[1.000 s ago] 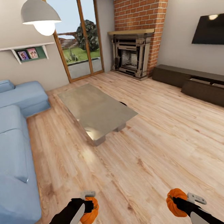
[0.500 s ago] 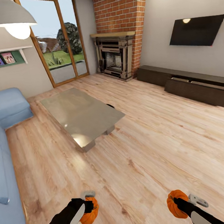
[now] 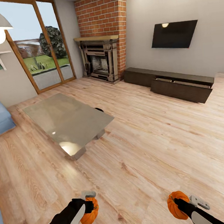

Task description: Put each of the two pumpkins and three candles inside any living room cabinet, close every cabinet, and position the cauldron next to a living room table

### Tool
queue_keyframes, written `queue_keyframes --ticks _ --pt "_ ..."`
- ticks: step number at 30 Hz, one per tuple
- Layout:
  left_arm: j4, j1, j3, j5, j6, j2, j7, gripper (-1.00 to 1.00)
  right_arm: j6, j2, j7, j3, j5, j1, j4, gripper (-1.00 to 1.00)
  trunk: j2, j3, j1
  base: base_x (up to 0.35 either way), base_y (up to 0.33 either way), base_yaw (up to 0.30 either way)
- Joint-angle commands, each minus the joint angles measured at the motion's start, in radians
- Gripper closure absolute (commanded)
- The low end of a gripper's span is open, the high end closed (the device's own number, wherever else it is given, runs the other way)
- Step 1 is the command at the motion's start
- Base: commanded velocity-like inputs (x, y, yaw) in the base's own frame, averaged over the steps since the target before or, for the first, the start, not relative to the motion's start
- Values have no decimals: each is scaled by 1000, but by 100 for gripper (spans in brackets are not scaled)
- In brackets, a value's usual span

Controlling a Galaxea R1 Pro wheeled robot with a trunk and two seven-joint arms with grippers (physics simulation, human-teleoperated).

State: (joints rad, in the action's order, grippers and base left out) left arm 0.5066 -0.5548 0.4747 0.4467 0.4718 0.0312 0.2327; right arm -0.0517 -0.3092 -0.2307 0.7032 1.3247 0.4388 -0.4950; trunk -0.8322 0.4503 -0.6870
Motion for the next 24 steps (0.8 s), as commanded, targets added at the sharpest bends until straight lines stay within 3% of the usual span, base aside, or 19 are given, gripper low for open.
queue_keyframes --ticks 1,17,24 --pt "3 0 8 10 4 2 10 100 -5 -1 -7 9 9 1 4 100 -1 0 0 0 0 -261" --pt "3 0 9 10 4 4 9 100 -3 -2 -6 9 10 1 13 100 -1 -13 0 2 7 -260" --pt "3 0 10 10 4 4 8 100 -3 -1 -1 9 11 1 13 100 -1 -19 0 174 158 -258"
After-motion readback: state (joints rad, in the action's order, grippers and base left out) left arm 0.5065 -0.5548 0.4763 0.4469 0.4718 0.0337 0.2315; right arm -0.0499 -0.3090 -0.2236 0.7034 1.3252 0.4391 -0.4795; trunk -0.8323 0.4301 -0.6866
